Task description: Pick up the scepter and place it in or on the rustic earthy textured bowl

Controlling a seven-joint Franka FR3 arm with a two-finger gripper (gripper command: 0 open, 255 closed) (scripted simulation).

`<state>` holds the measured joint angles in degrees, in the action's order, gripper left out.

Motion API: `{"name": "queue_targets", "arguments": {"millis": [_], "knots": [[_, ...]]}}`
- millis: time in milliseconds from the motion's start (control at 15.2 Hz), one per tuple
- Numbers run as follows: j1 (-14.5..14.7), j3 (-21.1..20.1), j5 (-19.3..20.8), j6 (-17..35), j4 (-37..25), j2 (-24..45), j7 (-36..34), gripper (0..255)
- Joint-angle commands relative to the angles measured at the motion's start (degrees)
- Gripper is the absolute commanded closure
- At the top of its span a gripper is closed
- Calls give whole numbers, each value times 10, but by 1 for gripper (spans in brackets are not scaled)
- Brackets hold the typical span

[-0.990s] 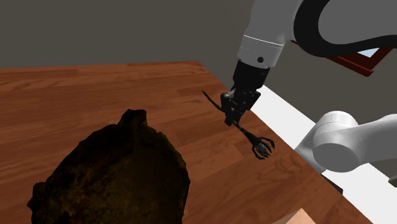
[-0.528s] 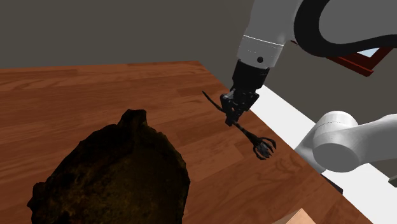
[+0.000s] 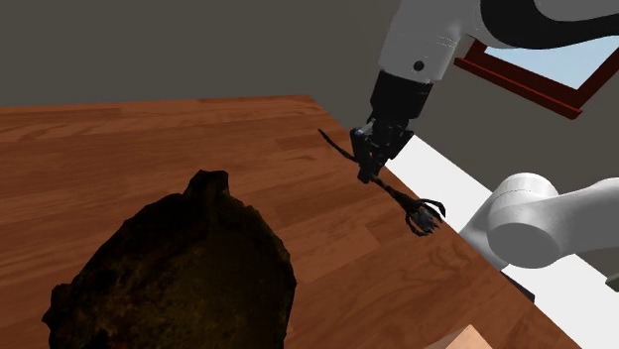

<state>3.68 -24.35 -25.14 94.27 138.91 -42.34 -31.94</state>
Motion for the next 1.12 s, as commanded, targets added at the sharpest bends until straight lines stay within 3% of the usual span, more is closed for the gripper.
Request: {"name": "queue_targets", "arguments": {"millis": [0, 1056], "knots": [[-1, 4, 4, -15, -16, 1, -3, 255], [-10, 29, 27, -125, -153, 27, -28, 255]]}}
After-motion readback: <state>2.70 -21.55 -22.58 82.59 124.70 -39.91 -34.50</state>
